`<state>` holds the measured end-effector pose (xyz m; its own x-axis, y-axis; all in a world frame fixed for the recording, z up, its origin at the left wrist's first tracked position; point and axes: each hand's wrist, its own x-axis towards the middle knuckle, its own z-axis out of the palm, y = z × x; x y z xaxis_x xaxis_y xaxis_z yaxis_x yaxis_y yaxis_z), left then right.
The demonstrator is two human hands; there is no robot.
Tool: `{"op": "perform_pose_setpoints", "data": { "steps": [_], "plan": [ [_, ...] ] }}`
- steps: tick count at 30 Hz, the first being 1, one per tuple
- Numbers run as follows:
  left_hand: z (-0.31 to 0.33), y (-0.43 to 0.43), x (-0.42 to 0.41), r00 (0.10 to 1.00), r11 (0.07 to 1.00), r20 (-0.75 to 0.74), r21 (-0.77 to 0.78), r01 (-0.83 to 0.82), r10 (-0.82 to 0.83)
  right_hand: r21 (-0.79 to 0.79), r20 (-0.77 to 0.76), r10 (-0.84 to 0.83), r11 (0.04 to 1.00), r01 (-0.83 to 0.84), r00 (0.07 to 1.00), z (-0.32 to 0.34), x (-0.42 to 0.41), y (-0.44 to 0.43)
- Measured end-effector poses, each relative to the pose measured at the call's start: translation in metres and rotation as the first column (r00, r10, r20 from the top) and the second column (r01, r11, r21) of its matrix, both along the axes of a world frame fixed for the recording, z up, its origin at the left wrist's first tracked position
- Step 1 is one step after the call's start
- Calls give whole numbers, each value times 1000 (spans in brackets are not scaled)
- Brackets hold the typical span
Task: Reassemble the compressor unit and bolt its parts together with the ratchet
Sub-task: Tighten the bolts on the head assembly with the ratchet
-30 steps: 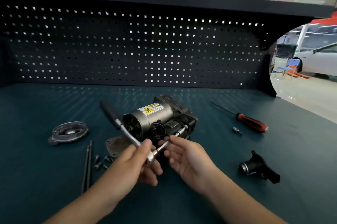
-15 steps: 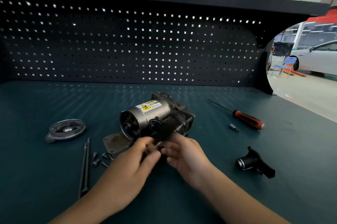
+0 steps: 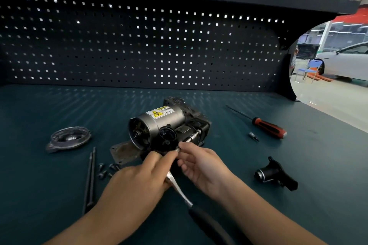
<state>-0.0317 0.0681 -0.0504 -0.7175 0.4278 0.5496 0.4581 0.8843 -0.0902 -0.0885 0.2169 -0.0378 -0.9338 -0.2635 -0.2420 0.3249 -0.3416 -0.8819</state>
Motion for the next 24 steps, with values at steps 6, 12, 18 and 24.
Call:
{"op": "perform_pose_setpoints", "data": {
  "steps": [6,12,18,24],
  "plan": [
    [4,7,-4,862,579,412,795,-181,-296,-29,20,61,998,-61,998,-1,-1,0],
    [11,10,-8,770,325,477,873,-363,-424,-41,-11,8,999,-9,1000,-2,-4,0],
    [12,-2,-2,998,993,61,113,16,-23,-31,-25,-27,999,26,999,-8,-6,-5],
    [12,8,-8,908,627,357,765,-148,-221,-61,31,30,998,-28,999,-4,-3,-1]
  ]
}}
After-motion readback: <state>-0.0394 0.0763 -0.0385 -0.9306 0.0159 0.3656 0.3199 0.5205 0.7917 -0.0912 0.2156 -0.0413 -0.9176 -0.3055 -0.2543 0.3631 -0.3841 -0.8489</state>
